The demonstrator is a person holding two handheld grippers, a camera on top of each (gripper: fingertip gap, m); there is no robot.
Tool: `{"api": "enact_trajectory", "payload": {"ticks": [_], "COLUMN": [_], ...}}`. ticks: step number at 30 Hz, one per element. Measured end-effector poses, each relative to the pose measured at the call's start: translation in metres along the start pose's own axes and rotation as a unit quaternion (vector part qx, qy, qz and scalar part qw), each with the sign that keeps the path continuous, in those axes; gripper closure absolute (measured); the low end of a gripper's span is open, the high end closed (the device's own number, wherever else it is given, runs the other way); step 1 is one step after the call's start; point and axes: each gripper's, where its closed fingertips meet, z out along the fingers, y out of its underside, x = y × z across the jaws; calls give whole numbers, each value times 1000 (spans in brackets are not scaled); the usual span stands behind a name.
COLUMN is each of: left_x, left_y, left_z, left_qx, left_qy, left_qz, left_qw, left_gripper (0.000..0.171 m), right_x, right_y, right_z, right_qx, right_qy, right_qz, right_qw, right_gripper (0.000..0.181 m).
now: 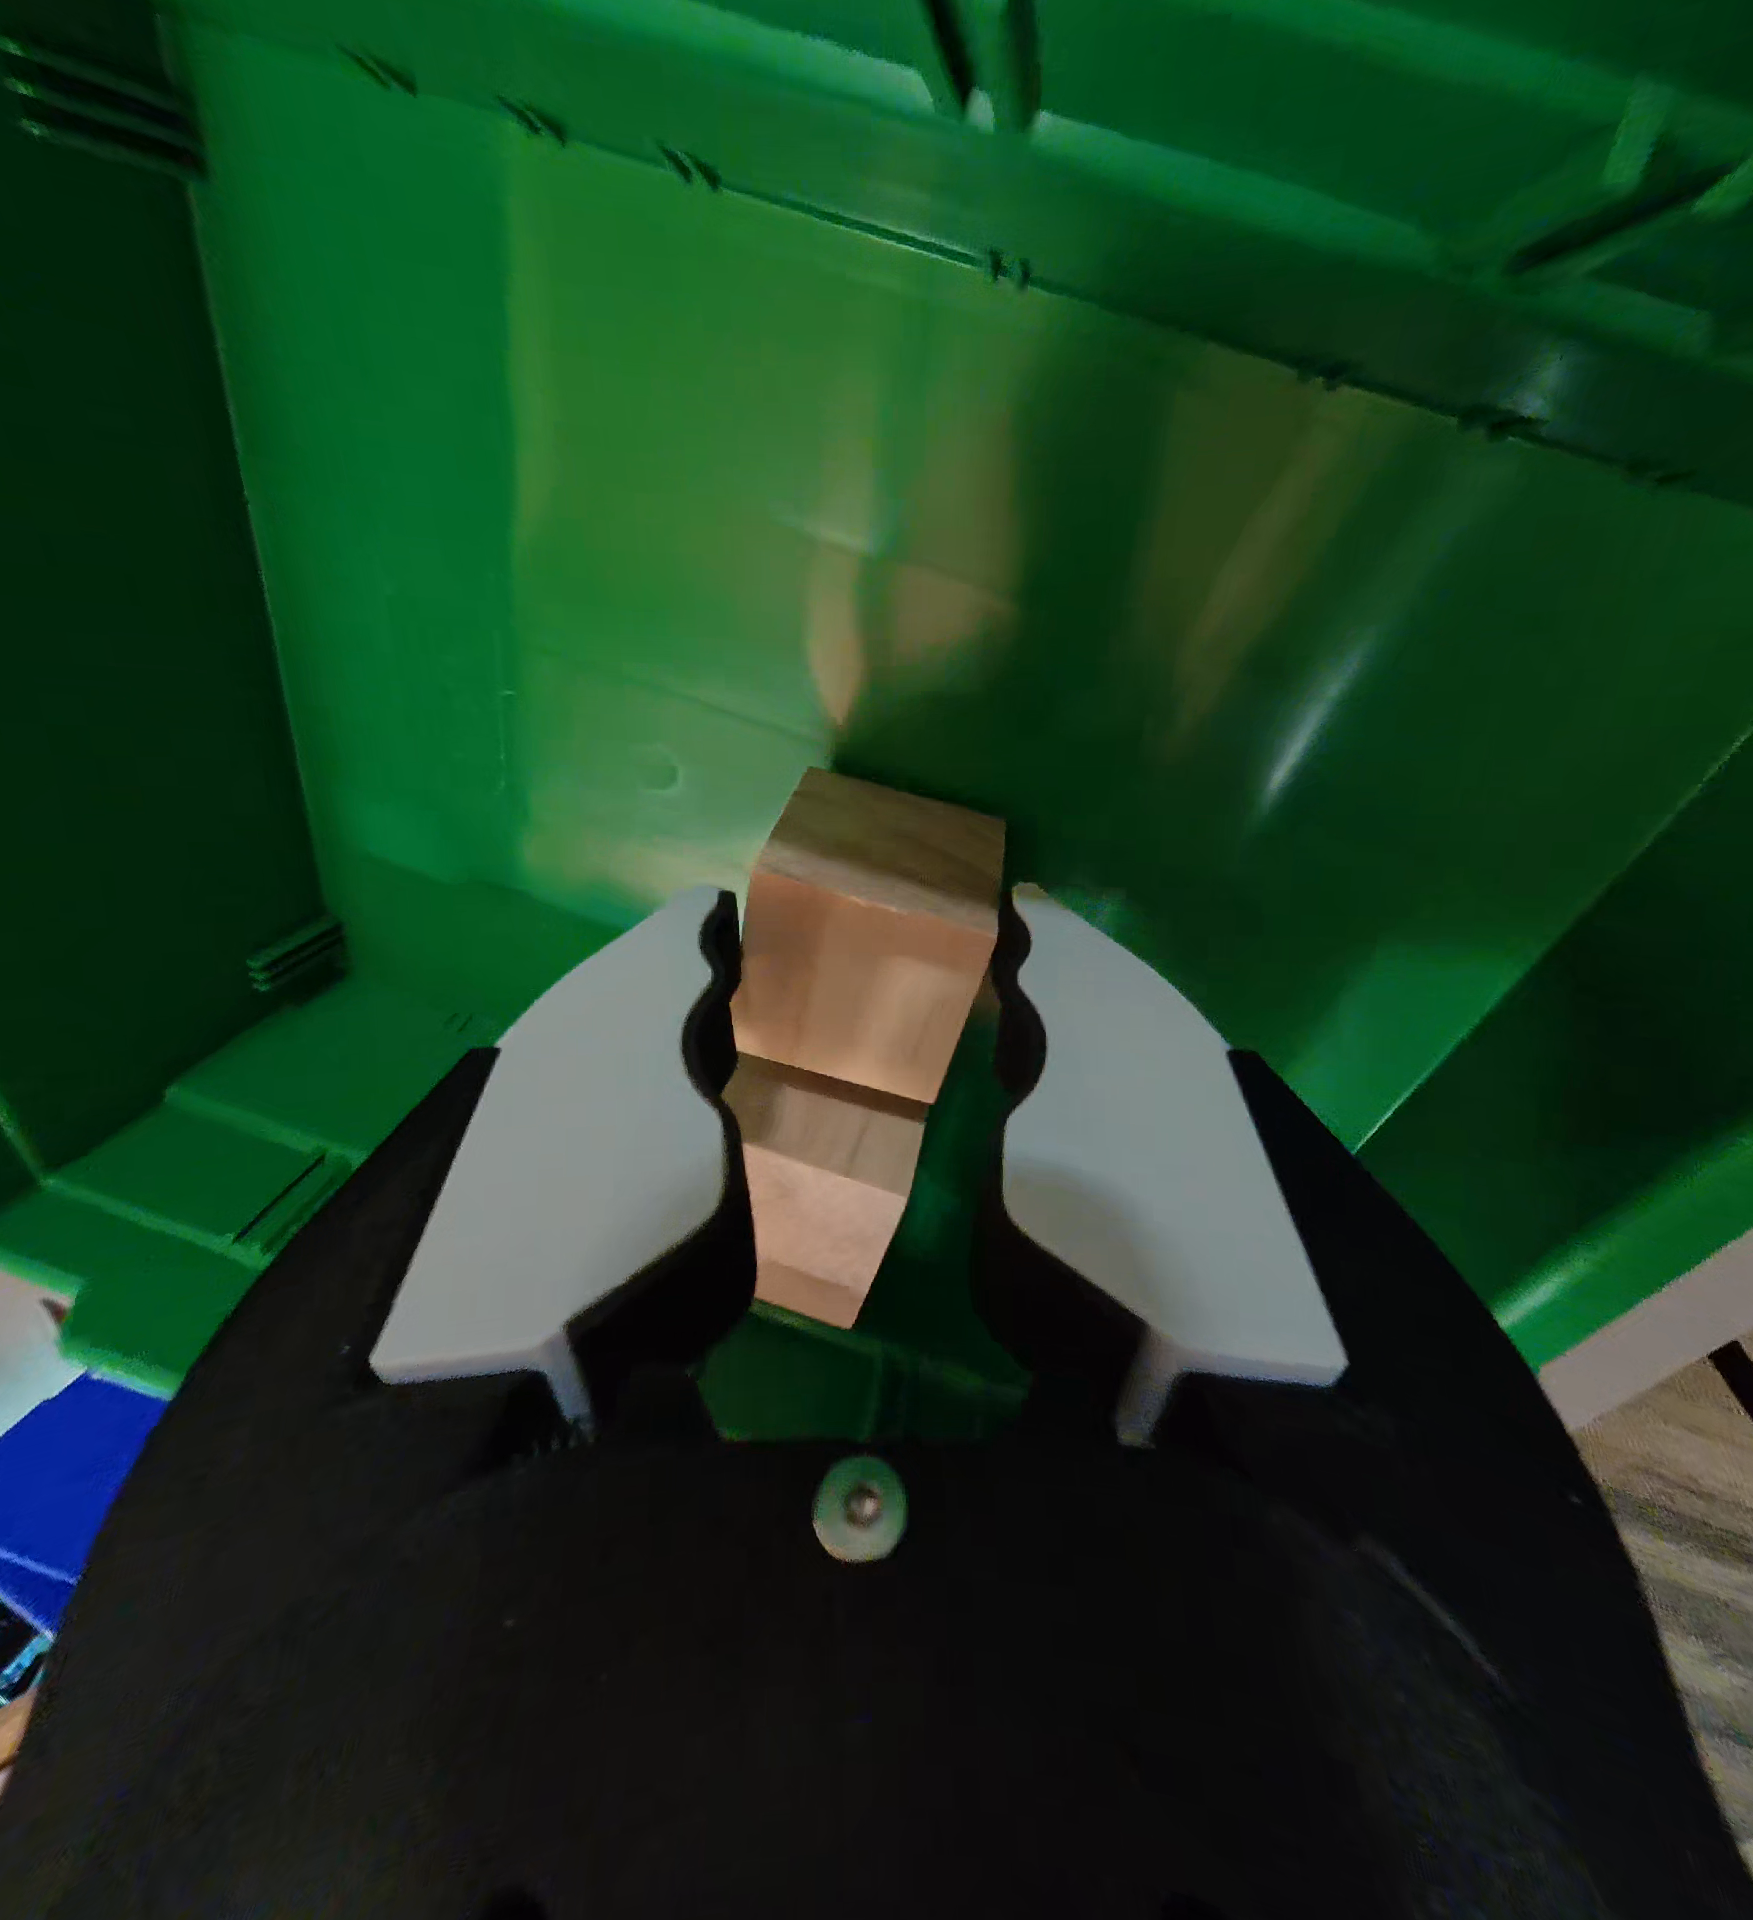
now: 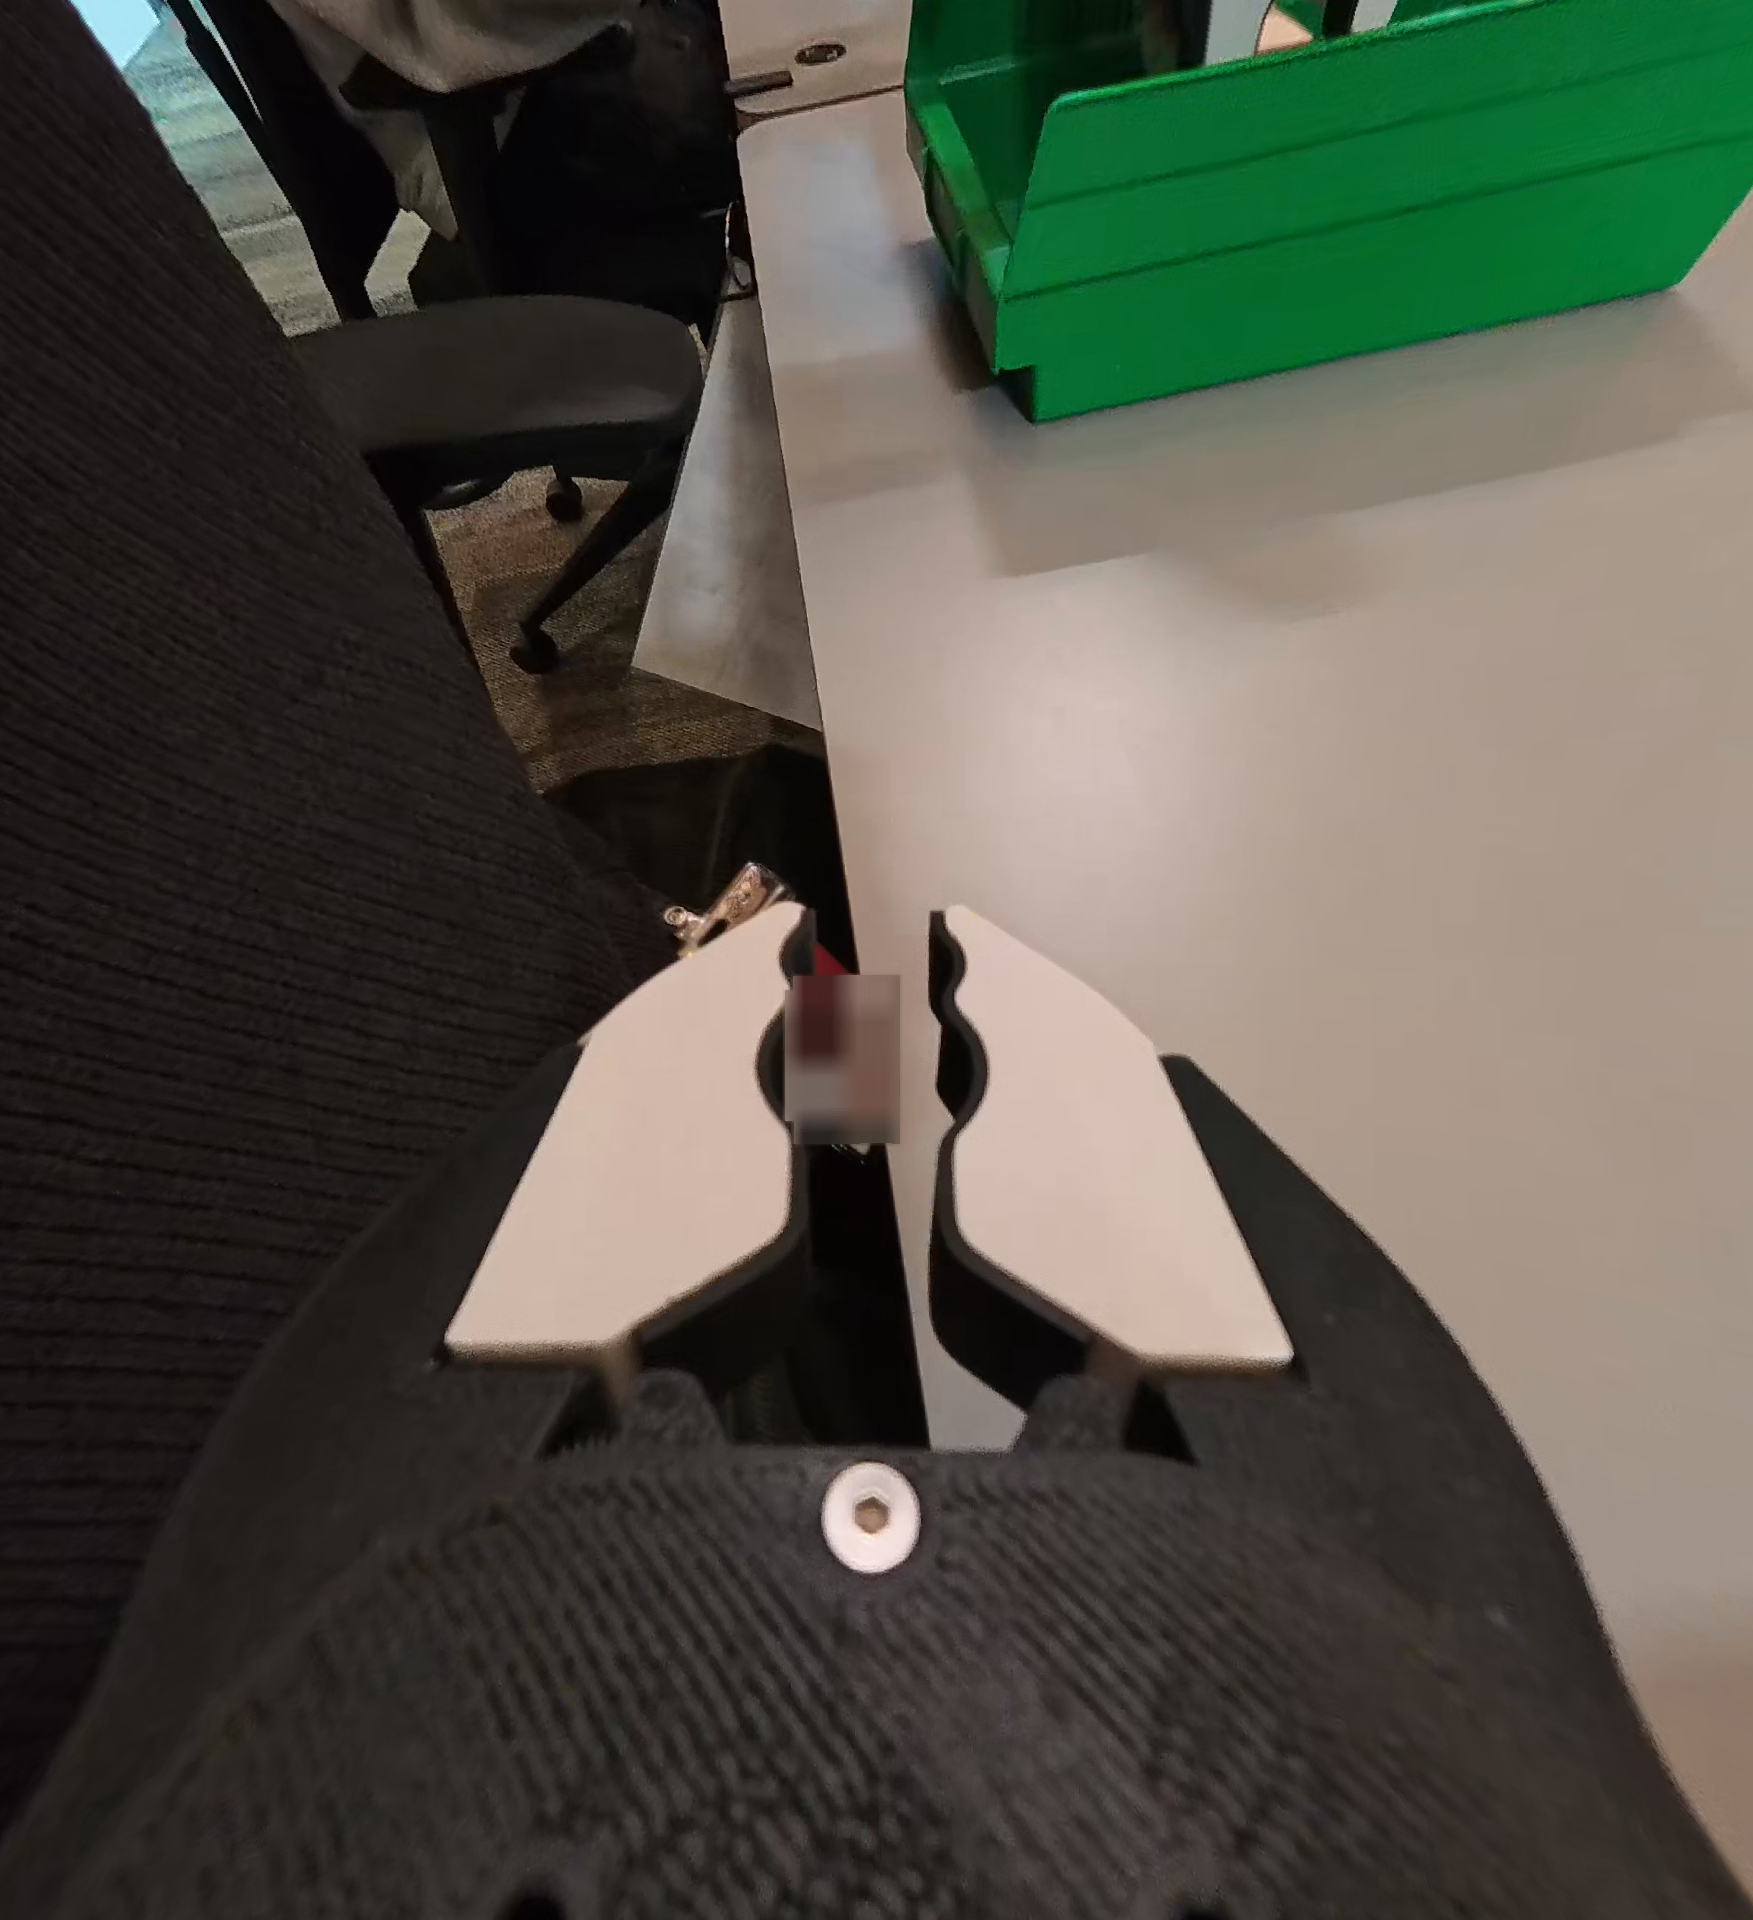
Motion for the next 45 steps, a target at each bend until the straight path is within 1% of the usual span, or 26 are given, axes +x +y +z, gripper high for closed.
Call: {"api": "enact_trajectory", "payload": {"ticks": [1, 3, 5, 6, 7, 8, 9, 10, 12, 14, 16, 17, 18, 20, 23, 25, 27, 29, 31, 32, 33, 35, 38, 41, 42, 45], "left_x": [-6, -23, -38, -41, -38, -28, -12, 8, 52, 93, 130, 147, 163, 190, 218, 229, 238, 246, 248, 247, 246, 247, 247, 248, 249, 252], "left_y": [-4, -18, -45, -62, -81, -102, -121, -139, -172, -202, -234, -249, -264, -288, -306, -309, -311, -311, -310, -309, -308, -306, -306, -305, -305, -309], "left_z": [-7, -36, -85, -115, -148, -180, -208, -229, -253, -255, -244, -235, -223, -196, -165, -156, -148, -146, -146, -145, -144, -144, -145, -153, -153, -147], "left_qx": [12, 68, 170, 237, 313, 391, 462, 518, 587, 624, 644, 646, 641, 623, 579, 562, 550, 545, 545, 544, 545, 545, 555, 571, 571, 564], "left_qy": [-17, -65, -109, -122, -122, -100, -59, 0, 106, 183, 257, 288, 317, 366, 428, 446, 448, 454, 458, 451, 450, 458, 470, 486, 490, 483], "left_qz": [-5, -24, -61, -80, -101, -122, -142, -164, -198, -227, -252, -263, -272, -281, -305, -304, -297, -290, -288, -289, -283, -276, -268, -249, -242, -237], "left_qw": [1000, 995, 978, 961, 937, 907, 873, 839, 778, 725, 675, 657, 644, 632, 623, 627, 639, 642, 641, 645, 648, 646, 632, 613, 612, 626], "left_gripper": [123, 124, 125, 125, 126, 126, 126, 126, 126, 126, 125, 126, 126, 126, 126, 125, 126, 126, 126, 126, 126, 126, 125, 112, 107, 107], "right_x": [-1, -1, 0, 1, 2, 3, 6, 10, 19, 28, 34, 38, 41, 45, 42, 38, 38, 39, 37, 35, 33, 32, 33, 37, 38, 43], "right_y": [-1, -2, -3, -5, -8, -11, -14, -19, -32, -45, -54, -55, -54, -50, -38, -30, -24, -22, -22, -23, -24, -23, -23, -24, -22, -17], "right_z": [0, -1, -3, -3, -4, -4, -5, -7, -14, -26, -39, -45, -48, -50, -42, -35, -30, -27, -26, -26, -25, -23, -23, -28, -29, -31], "right_qx": [2, 5, 12, 19, 28, 40, 56, 79, 140, 210, 273, 292, 302, 303, 270, 249, 239, 241, 244, 244, 242, 230, 221, 237, 239, 236], "right_qy": [0, 3, 6, 7, 8, 9, 11, 18, 30, 26, 8, 1, -2, -8, -21, -38, -49, -66, -85, -98, -103, -99, -87, -95, -100, -106], "right_qz": [-1, -5, -5, -3, 1, 7, 16, 30, 71, 120, 170, 194, 213, 235, 254, 266, 283, 306, 317, 318, 318, 307, 289, 305, 312, 323], "right_qw": [1000, 1000, 1000, 1000, 1000, 999, 998, 996, 987, 970, 947, 936, 929, 923, 928, 931, 927, 919, 913, 911, 911, 918, 927, 917, 914, 910], "right_gripper": [160, 160, 160, 160, 160, 161, 159, 156, 145, 138, 133, 129, 124, 115, 104, 105, 110, 113, 127, 137, 140, 140, 140, 140, 140, 140]}}
